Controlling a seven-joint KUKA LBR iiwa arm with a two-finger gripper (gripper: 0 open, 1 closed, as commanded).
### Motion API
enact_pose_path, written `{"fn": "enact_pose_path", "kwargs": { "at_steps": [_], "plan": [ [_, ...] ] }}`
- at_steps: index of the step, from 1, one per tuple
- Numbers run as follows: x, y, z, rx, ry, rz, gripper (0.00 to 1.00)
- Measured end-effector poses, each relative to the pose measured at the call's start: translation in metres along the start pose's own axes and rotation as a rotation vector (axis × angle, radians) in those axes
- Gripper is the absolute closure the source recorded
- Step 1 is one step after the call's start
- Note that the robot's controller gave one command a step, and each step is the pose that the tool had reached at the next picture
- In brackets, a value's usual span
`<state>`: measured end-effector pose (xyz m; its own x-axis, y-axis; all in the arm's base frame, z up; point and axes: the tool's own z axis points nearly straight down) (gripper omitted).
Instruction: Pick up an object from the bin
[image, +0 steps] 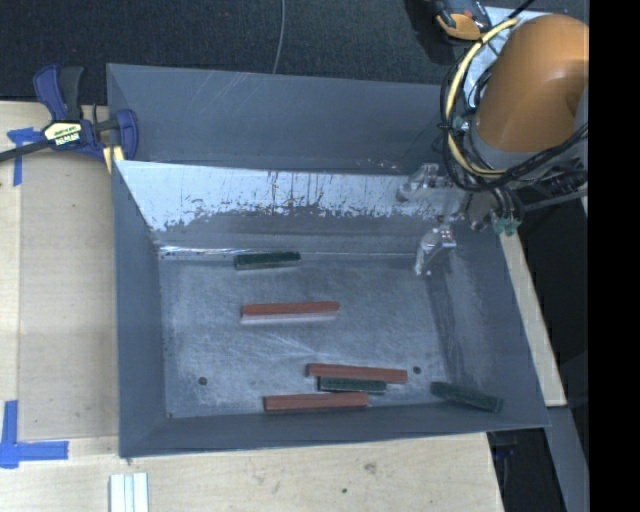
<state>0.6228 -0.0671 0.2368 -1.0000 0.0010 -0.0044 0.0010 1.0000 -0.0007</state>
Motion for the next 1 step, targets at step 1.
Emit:
{"fn": "enact_pose_path", "kwargs": {
  "at_steps": [1],
  "plan": [
    [-0.0003, 0.0224, 0.0514, 0.001, -0.006, -0.051, 0.00]
  ]
}}
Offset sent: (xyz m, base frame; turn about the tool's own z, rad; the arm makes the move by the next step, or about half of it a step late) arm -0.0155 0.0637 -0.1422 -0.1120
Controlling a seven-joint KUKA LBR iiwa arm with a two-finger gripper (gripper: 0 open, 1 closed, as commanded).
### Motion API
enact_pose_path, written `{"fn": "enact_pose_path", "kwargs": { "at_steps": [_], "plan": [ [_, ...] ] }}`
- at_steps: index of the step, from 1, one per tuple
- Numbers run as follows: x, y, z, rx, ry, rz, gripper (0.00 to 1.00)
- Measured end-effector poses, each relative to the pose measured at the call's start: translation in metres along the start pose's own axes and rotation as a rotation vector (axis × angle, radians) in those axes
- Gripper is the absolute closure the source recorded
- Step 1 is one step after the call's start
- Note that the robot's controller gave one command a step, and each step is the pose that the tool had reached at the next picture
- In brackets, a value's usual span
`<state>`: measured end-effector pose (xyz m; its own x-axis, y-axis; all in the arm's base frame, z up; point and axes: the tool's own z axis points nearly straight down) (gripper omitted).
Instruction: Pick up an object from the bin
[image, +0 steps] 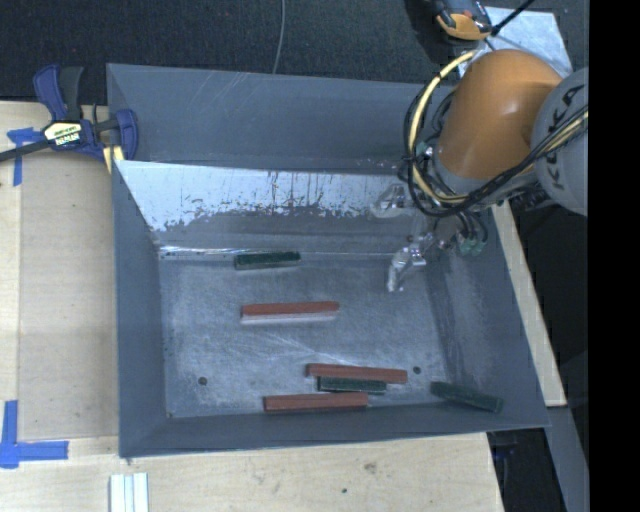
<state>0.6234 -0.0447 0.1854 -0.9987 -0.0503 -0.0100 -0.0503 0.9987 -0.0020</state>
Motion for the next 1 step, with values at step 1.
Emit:
{"fn": "enact_pose_path", "kwargs": {
  "at_steps": [1],
  "plan": [
    [0.0141, 0.0419, 0.0903, -0.002, 0.007, -0.062, 1.00]
  ]
}}
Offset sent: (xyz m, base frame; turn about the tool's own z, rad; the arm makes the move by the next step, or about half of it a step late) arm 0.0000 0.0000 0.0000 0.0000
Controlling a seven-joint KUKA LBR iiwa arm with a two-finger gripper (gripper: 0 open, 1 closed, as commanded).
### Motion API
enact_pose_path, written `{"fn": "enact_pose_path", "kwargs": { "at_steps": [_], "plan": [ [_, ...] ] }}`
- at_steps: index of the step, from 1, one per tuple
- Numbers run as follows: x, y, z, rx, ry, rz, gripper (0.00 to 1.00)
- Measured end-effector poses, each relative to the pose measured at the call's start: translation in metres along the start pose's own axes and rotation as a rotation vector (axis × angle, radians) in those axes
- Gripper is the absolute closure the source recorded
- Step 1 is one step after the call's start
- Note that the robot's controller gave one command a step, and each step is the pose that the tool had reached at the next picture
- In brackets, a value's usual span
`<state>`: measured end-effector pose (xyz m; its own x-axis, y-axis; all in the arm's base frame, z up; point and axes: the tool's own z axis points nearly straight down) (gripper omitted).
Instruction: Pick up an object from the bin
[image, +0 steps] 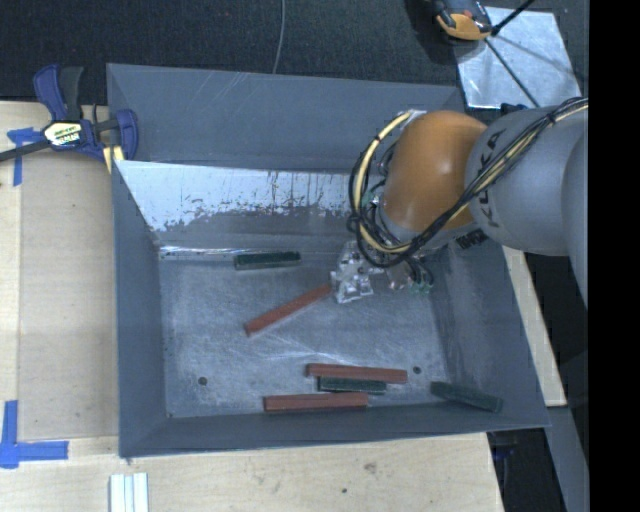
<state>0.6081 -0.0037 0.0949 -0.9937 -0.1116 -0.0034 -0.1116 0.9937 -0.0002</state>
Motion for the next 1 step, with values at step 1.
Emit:
{"fn": "enact_pose_path", "kwargs": {
  "at_steps": [1],
  "plan": [
    [0.0000, -0.0001, 0.0000, 0.000, 0.000, 0.000, 0.00]
  ]
}}
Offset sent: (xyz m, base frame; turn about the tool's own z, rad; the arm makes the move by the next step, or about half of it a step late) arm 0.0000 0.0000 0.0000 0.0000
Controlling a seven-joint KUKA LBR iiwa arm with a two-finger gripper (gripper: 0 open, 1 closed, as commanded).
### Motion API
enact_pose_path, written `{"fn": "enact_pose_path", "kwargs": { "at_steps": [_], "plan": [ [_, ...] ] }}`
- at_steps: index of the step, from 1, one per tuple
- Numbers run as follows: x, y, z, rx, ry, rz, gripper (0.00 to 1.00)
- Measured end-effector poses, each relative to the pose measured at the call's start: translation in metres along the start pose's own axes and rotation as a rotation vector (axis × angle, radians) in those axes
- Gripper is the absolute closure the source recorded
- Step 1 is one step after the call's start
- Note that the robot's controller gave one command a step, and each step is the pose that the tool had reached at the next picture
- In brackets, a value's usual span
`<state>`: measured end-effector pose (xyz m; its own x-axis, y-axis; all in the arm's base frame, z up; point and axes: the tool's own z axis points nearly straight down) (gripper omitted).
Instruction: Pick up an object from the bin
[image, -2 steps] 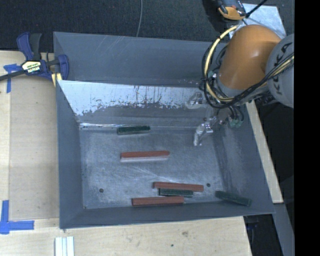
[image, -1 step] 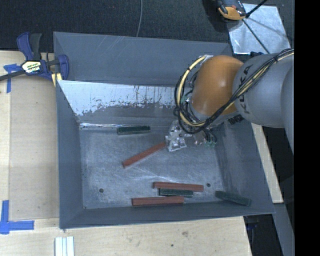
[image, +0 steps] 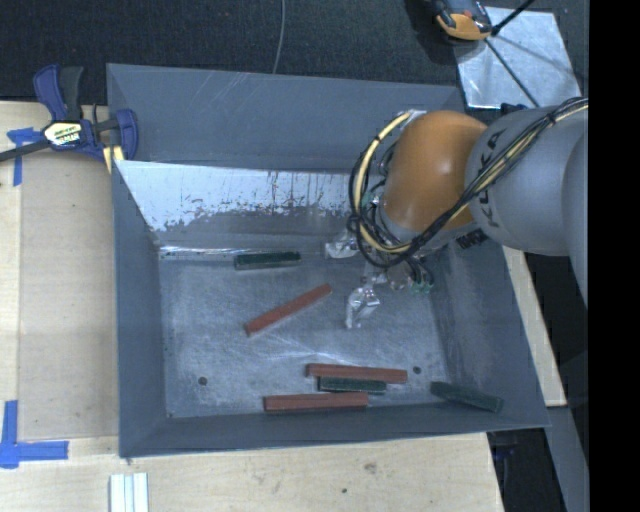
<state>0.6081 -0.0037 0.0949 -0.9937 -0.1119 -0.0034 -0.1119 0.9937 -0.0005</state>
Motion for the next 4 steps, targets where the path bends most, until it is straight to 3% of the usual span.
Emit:
{"fn": "enact_pose_path", "kwargs": {
  "at_steps": [1, 2, 3, 4],
  "plan": [
    [0.000, 0.000, 0.000, 0.000, 0.000, 0.000, 0.00],
    [-0.012, 0.048, 0.016, 0.002, -0.022, -0.218, 1.00],
    [-0.012, 0.048, 0.016, 0.002, -0.022, -0.218, 1.00],
    [-0.017, 0.057, -0.013, 0.000, 0.001, -0.226, 1.00]
  ]
}}
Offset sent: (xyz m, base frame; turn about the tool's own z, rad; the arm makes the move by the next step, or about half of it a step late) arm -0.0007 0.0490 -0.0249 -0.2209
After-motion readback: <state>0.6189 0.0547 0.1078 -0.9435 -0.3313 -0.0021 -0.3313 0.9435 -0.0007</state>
